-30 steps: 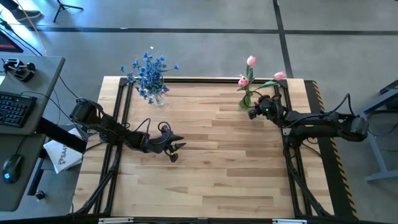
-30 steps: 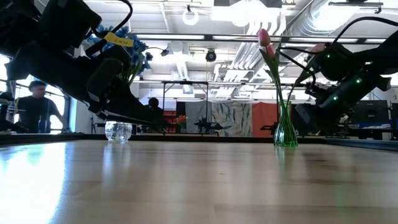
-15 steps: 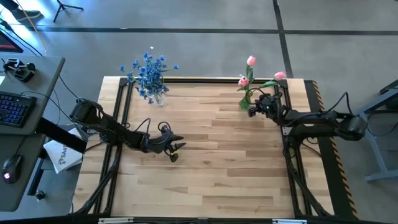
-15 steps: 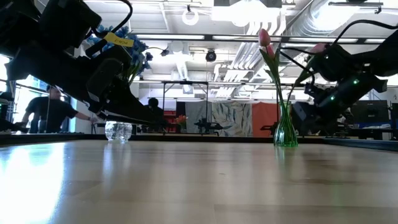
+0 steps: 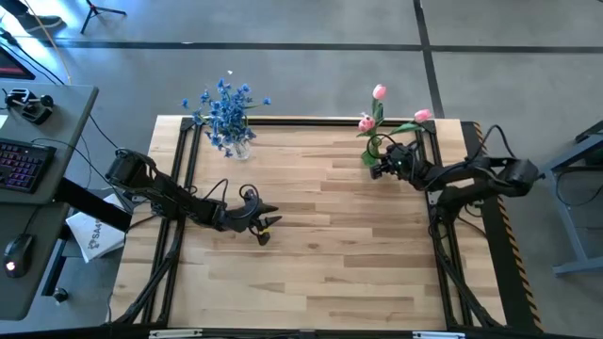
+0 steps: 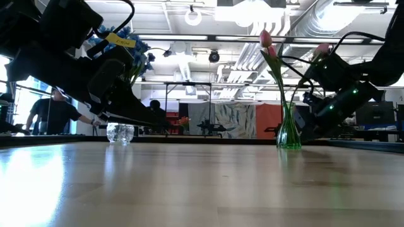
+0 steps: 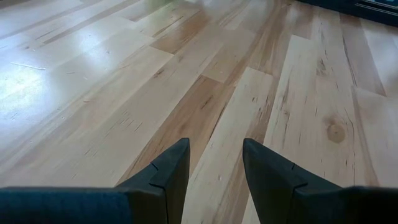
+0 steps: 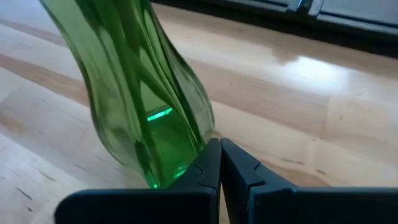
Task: Sort flowers into vase by color
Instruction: Move the green vase to the top right of the table, then return to Home Position
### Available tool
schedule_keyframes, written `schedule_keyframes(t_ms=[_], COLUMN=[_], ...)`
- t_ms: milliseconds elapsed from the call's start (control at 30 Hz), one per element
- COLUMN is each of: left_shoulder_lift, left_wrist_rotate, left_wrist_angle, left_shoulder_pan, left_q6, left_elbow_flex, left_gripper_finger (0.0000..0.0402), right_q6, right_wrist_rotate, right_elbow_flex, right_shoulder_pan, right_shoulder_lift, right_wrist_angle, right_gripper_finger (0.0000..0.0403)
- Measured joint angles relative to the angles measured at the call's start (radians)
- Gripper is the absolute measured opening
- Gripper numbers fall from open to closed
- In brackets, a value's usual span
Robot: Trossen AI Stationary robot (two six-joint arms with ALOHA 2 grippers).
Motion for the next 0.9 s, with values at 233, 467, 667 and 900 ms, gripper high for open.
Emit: schedule_keyframes(t_ms=[233, 467, 667, 900], left_shoulder_lift=[0.000, 0.000, 0.000, 0.000], left_wrist_rotate=[0.000, 0.000, 0.000, 0.000], left_wrist_angle=[0.000, 0.000, 0.000, 0.000], left_shoulder_pan=[0.000, 0.000, 0.000, 0.000], left_q6=[0.000, -0.003, -0.020, -0.031], left_elbow_flex=[0.000, 0.000, 0.000, 0.000], left_gripper_finger=[0.0135, 0.0135, 0.0135, 0.0135], right_q6=[0.006, -0.021, -0.038, 0.005], right_wrist_rotate=[-0.046, 0.011, 0.077, 0.083], right_elbow_flex=[0.000, 0.000, 0.000, 0.000], right_shoulder_pan=[0.000, 0.000, 0.005, 0.106], right_shoulder_lift=[0.059, 0.063, -0.043, -0.288], right_wrist_angle=[0.077, 0.050, -0.147, -0.476], right_gripper_finger=[0.0000, 0.0000, 0.0000, 0.0000])
